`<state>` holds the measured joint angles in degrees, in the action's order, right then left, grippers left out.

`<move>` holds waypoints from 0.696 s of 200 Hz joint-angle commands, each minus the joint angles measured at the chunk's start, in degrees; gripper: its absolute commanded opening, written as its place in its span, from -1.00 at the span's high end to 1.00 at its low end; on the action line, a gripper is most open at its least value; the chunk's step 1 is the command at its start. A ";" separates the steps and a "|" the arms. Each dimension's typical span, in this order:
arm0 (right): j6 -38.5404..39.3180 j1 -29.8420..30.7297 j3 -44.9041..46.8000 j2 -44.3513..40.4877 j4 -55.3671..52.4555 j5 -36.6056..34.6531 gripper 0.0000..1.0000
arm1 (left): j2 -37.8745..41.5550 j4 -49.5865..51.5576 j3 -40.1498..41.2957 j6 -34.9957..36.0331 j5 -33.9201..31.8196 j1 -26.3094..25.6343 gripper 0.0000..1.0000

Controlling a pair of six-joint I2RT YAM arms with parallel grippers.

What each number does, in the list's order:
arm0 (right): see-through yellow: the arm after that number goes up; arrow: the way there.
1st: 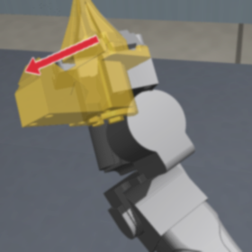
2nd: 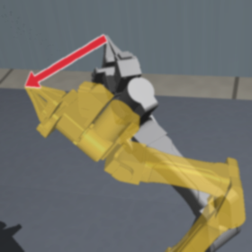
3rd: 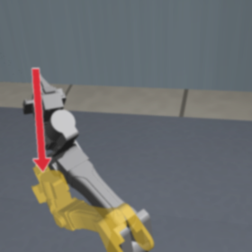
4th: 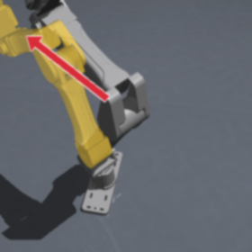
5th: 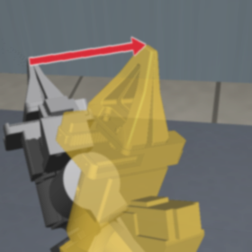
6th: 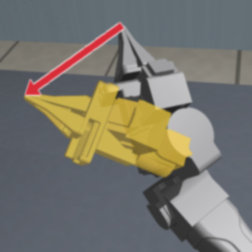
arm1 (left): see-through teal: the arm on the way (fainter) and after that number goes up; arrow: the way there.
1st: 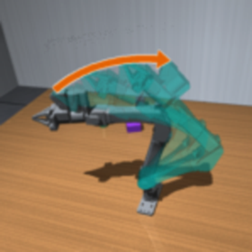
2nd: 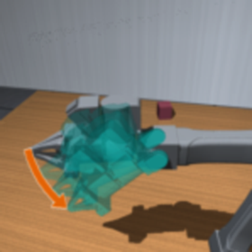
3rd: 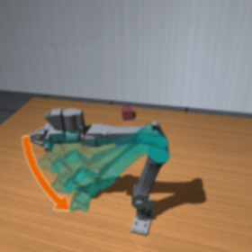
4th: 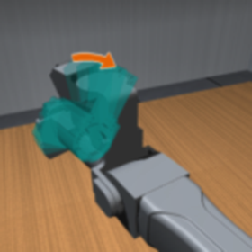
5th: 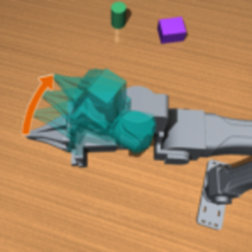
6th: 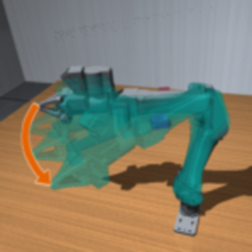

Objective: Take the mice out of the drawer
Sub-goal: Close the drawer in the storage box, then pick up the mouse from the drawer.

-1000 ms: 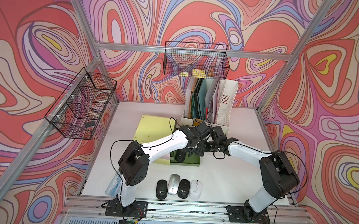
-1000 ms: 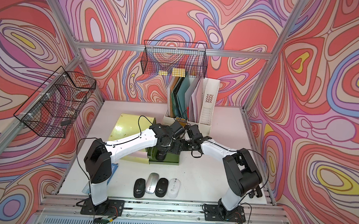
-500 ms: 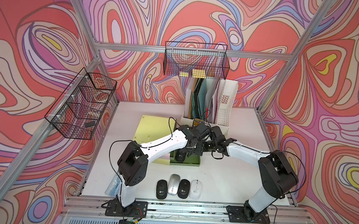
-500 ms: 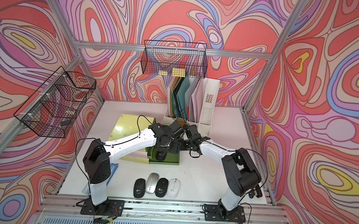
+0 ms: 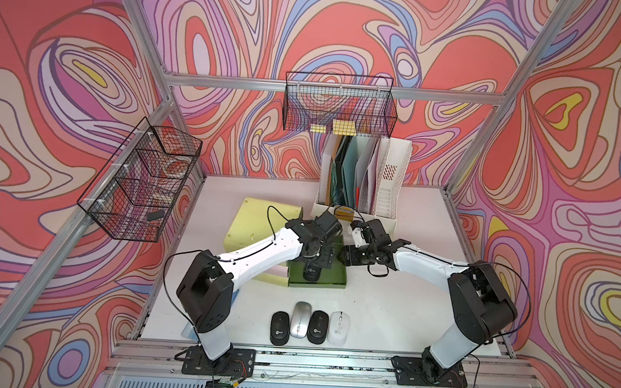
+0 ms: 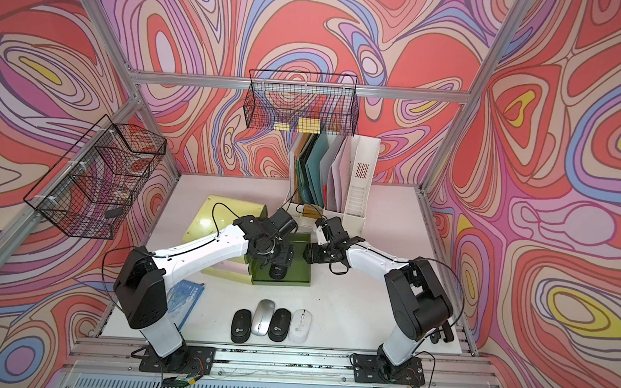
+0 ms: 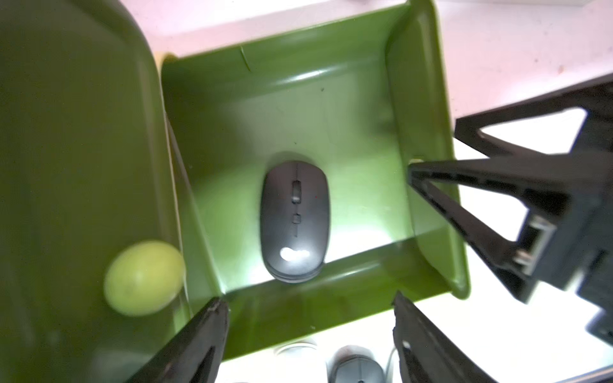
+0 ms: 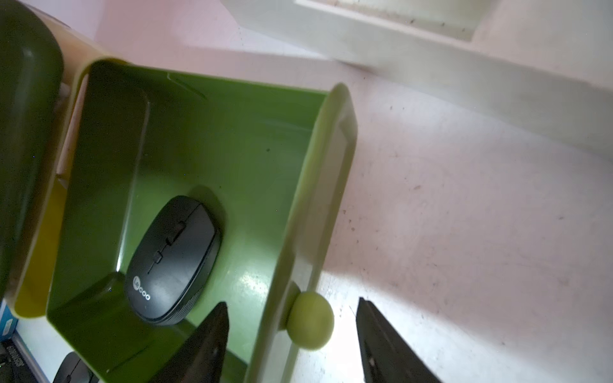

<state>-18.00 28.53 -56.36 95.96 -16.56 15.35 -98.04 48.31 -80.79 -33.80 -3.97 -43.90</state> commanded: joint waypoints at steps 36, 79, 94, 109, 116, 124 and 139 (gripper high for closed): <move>0.34 -0.08 -0.65 -3.31 -0.34 1.64 -0.34 | 0.28 4.44 -2.82 5.94 -1.68 -0.38 -0.69; -0.86 -0.14 -0.55 -5.47 -0.16 -1.26 -0.35 | -2.79 0.90 -1.85 5.03 2.55 -1.24 -0.70; -1.59 -0.27 -0.34 -6.59 -0.65 -3.16 -0.36 | -4.41 -0.76 -1.03 2.58 4.20 -1.28 -0.70; -2.11 -0.52 -0.24 -7.26 -1.23 -4.56 -0.36 | -6.92 -0.27 -1.85 -0.28 3.84 -1.61 -0.69; -2.11 -0.57 -0.16 -7.67 -1.44 -4.92 -0.36 | -8.09 -0.24 -2.25 -1.00 3.42 -2.03 -0.69; -2.25 -0.72 -0.01 -8.13 -1.63 -5.38 -0.36 | -9.44 0.22 -2.92 -2.16 2.42 -2.37 -0.69; -2.22 -0.84 0.41 -9.07 -1.84 -5.71 -0.36 | -11.65 1.11 -3.89 -3.99 0.22 -2.83 -0.71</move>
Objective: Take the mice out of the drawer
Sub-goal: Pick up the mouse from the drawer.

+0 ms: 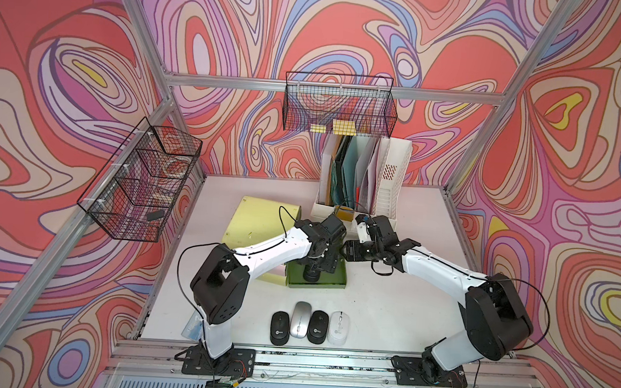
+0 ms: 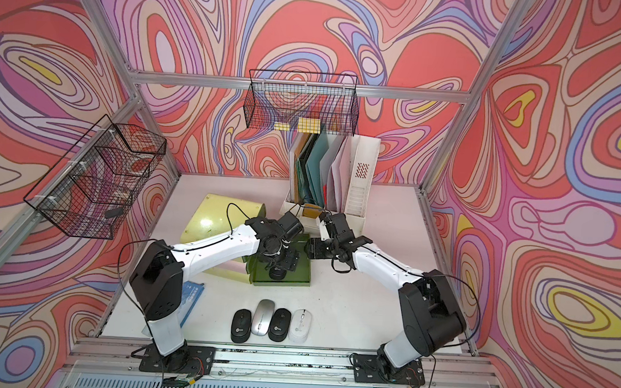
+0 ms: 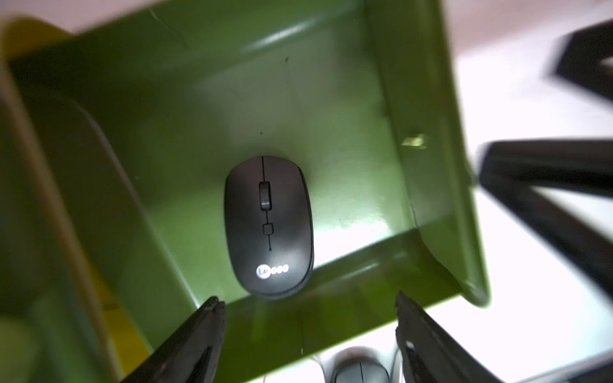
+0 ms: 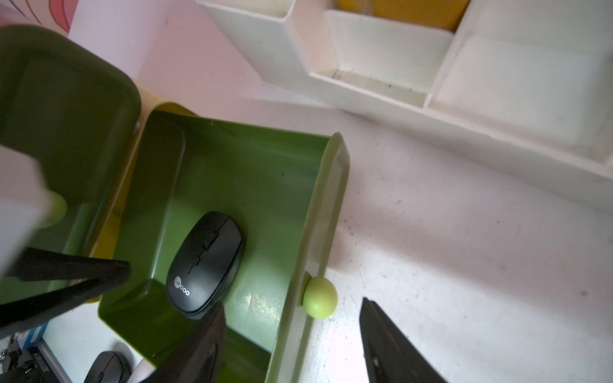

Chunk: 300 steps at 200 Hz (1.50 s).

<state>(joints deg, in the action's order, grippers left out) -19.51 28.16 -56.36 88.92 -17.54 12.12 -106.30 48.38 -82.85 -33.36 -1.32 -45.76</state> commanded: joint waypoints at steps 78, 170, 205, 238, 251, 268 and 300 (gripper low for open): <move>-0.68 -0.83 3.87 -4.26 -0.52 -2.32 -0.36 | -10.08 1.76 -3.91 -8.71 -9.66 -1.59 -0.81; -0.61 -0.88 4.79 -4.51 -0.02 -1.31 -0.36 | -13.05 1.04 -5.39 -5.57 -7.38 -2.14 -0.87; -0.53 -0.84 5.29 -4.78 -0.04 -1.31 -0.37 | -14.56 -1.69 -4.88 -4.00 -2.61 -1.99 -0.67; -0.83 -0.87 5.56 -4.33 0.53 -0.73 -0.37 | -13.69 -2.35 -4.40 -3.31 -1.97 -1.99 -0.49; -0.82 -0.88 5.56 -4.20 0.66 -0.61 -0.37 | -13.34 -2.00 -4.75 -2.92 -2.13 -1.97 -0.34; -0.82 -0.87 5.56 -4.07 0.80 -0.61 -0.37 | -12.51 -1.05 -5.74 -2.45 -2.59 -1.98 -0.01; -0.80 -0.86 5.89 -3.69 1.03 -0.75 -0.37 | -10.03 3.97 -10.94 -0.57 -4.70 -2.32 0.21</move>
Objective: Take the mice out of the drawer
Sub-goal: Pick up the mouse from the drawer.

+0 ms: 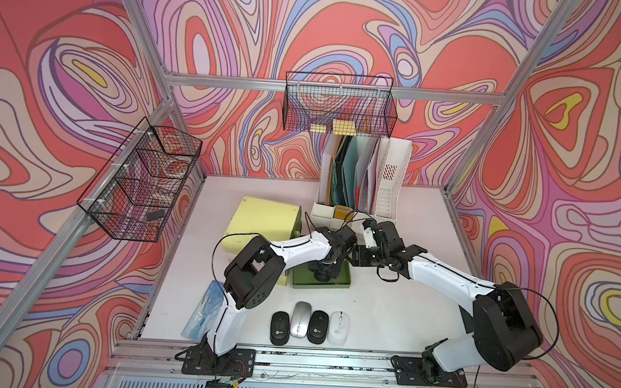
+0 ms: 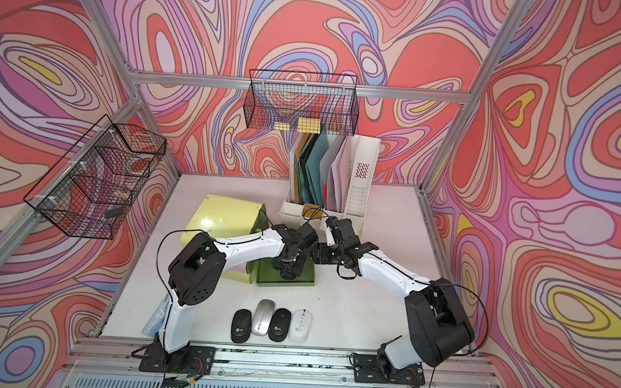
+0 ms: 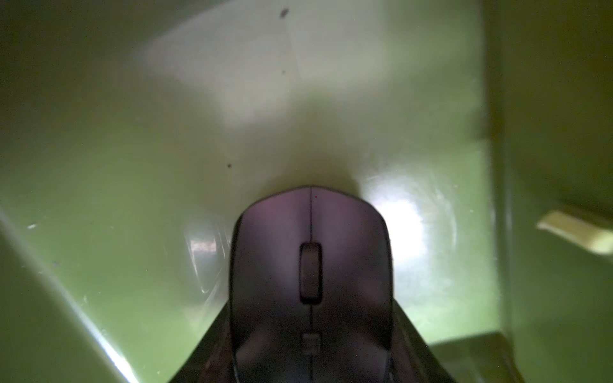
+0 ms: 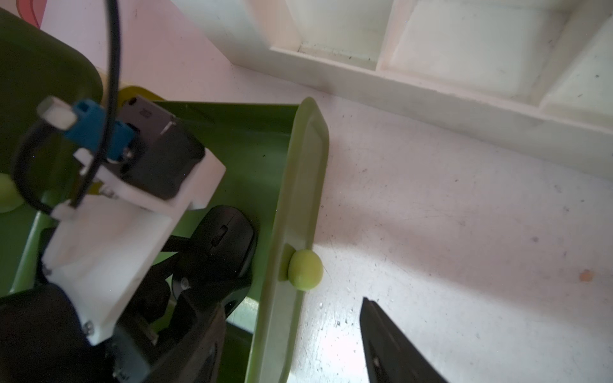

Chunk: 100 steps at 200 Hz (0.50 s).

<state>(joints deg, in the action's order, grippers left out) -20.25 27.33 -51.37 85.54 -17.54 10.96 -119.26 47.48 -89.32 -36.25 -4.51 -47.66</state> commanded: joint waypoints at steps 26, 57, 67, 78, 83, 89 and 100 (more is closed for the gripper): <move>-0.20 -0.23 1.49 0.32 1.71 0.30 -0.37 | 5.83 13.75 -13.48 5.01 -4.07 -1.22 0.20; -0.62 -0.79 1.98 1.21 2.56 0.90 -0.37 | 10.86 24.12 -24.16 7.44 -6.70 -1.47 0.18; -0.73 -0.83 2.07 1.35 2.75 0.99 -0.37 | 12.68 26.92 -27.07 7.86 -8.11 -1.47 0.17; -0.72 -0.87 2.07 1.56 2.77 1.19 -0.37 | 14.58 30.18 -29.64 8.15 -9.88 -1.30 0.15; -0.69 -0.86 2.07 1.55 2.84 1.19 -0.37 | 15.44 31.52 -30.51 8.28 -10.61 -1.17 0.15; -0.67 -0.83 2.07 1.61 2.86 1.25 -0.37 | 16.47 33.33 -31.33 8.23 -11.40 -1.00 0.14; -0.58 -0.87 2.07 1.66 2.86 1.25 -0.37 | 18.42 36.45 -31.68 7.97 -12.22 -0.90 0.12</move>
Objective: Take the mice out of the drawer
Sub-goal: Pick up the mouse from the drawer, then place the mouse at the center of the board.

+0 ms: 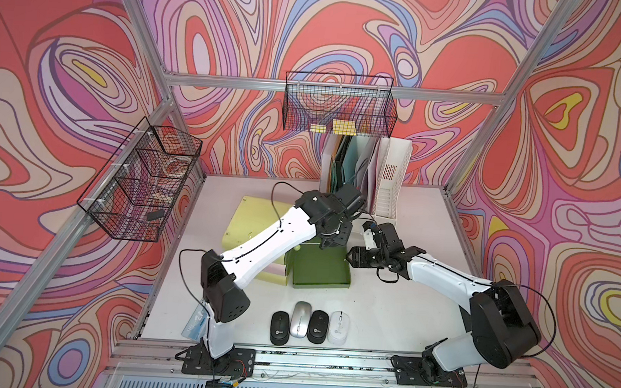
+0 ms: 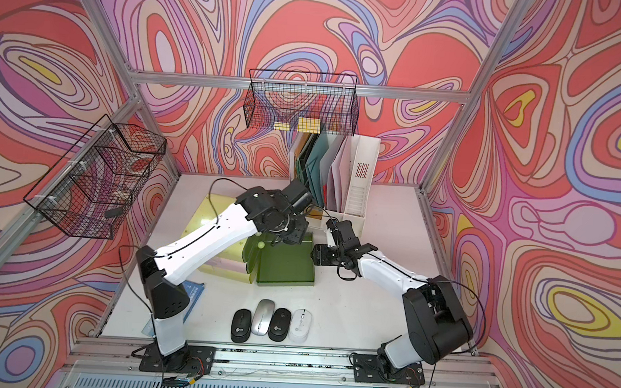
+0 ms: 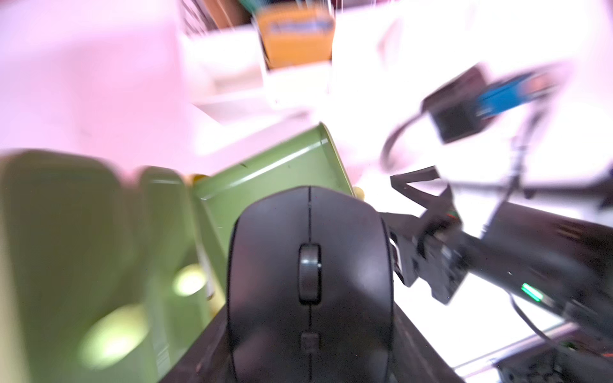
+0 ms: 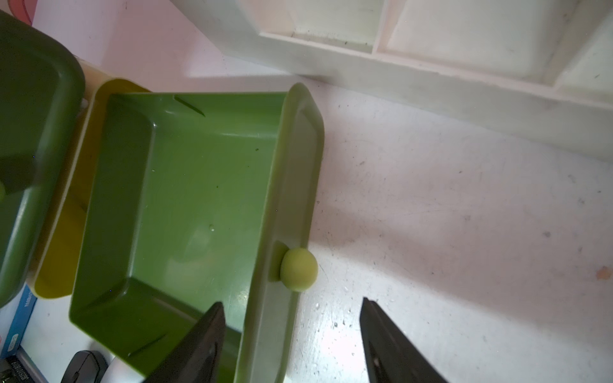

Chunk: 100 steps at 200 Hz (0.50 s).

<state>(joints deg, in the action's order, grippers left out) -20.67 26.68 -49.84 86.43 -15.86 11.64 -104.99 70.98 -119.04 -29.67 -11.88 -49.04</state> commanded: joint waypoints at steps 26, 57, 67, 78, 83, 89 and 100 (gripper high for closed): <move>0.58 -0.69 0.15 0.92 0.75 0.43 -0.37 | 12.92 15.13 8.21 -1.26 -5.42 -0.01 0.12; 1.45 -1.54 -0.49 1.12 0.21 0.97 -0.37 | 28.15 12.00 30.71 -10.92 -2.37 -1.36 0.12; 1.51 -1.87 -0.52 1.34 0.21 1.22 -0.37 | 32.50 10.11 37.63 -14.16 -1.31 -3.30 0.12; 1.69 -2.19 -0.52 1.53 0.17 1.34 -0.37 | 36.79 8.08 44.36 -17.54 -0.36 -5.98 0.12; 1.77 -2.25 -0.52 1.79 0.21 1.29 -0.37 | 38.43 7.28 47.04 -19.12 -0.18 -7.34 0.12; 1.78 -2.33 -0.52 1.91 0.21 1.41 -0.37 | 40.39 6.72 49.96 -21.26 -0.44 -8.82 0.12; 1.88 -2.46 -0.60 2.14 0.13 1.45 -0.37 | 43.47 4.96 55.58 -24.99 -0.29 -10.88 0.12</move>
<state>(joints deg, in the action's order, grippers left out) -19.77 24.69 -49.84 87.39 -15.88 12.45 -67.51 79.64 -72.18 -44.03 -13.19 -56.14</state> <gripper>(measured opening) 0.687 0.625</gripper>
